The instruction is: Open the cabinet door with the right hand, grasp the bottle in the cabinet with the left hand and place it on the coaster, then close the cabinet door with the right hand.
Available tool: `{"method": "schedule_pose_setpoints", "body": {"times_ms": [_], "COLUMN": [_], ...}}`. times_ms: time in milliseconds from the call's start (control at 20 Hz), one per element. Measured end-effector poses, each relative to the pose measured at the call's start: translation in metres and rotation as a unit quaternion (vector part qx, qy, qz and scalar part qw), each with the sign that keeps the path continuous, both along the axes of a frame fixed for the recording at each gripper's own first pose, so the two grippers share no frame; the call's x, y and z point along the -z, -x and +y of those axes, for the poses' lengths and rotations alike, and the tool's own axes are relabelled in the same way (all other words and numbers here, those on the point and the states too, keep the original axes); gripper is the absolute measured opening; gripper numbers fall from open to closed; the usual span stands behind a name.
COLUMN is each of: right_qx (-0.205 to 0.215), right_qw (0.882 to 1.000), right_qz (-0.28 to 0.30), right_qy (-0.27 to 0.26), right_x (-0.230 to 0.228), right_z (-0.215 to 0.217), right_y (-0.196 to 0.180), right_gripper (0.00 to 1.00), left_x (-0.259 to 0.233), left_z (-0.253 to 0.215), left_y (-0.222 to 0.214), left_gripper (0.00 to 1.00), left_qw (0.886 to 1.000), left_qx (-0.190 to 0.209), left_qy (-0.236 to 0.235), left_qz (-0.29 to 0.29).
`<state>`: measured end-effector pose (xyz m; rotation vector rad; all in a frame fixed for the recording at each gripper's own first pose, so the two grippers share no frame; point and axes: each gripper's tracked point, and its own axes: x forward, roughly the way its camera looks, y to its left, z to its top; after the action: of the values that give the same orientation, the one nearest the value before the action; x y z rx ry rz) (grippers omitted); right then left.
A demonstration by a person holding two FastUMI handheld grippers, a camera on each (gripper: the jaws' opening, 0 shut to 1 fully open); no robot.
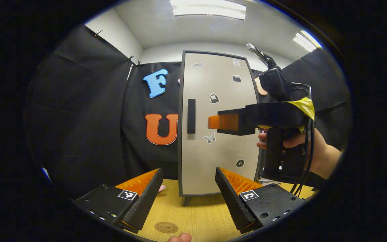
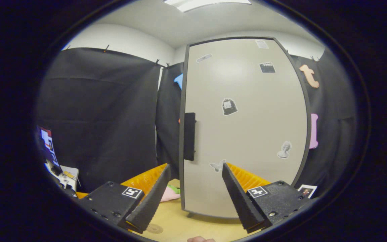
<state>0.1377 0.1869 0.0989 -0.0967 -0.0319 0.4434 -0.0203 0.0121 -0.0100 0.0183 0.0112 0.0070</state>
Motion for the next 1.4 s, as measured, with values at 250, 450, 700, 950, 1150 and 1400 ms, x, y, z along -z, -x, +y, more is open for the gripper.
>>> {"method": "schedule_pose_setpoints", "body": {"times_ms": [250, 450, 700, 950, 1150, 1400], "right_qx": [0.004, 0.006, 0.004, 0.015, 0.009, 0.044], "right_qw": [1.0, 1.0, 1.0, 1.0, 1.0, 0.999], "right_qz": [-0.003, -0.006, 0.006, 0.026, 0.021, 0.015], "right_qy": [0.006, 0.018, 0.029, 0.008, 0.003, 0.01], "right_x": [-0.008, -0.017, -0.014, -0.008, -0.016, -0.023], "right_z": [0.022, 0.041, 0.063, 0.072, 0.078, 0.072], "right_y": [-0.036, -0.064, -0.091, -0.115, -0.12, -0.129], "right_gripper": [0.99, 0.99, 0.96, 0.91, 0.77, 0.41], "left_x": [0.007, 0.006, 0.008, 0.008, 0.01, 0.012], "left_z": [-0.001, 0.003, 0.008, 0.011, 0.014, 0.017], "left_y": [0.008, 0.01, 0.007, 0.006, 0.008, 0.004], "left_gripper": [0.95, 0.95, 0.95, 0.95, 0.95, 0.95], "left_qw": [1.0, 1.0, 1.0, 1.0, 1.0, 1.0], "left_qx": [0.0, -0.003, -0.006, -0.011, -0.017, -0.022], "left_qy": [0.004, 0.003, 0.004, 0.004, 0.005, 0.005], "left_qz": [0.01, 0.011, 0.013, 0.015, 0.016, 0.016]}}
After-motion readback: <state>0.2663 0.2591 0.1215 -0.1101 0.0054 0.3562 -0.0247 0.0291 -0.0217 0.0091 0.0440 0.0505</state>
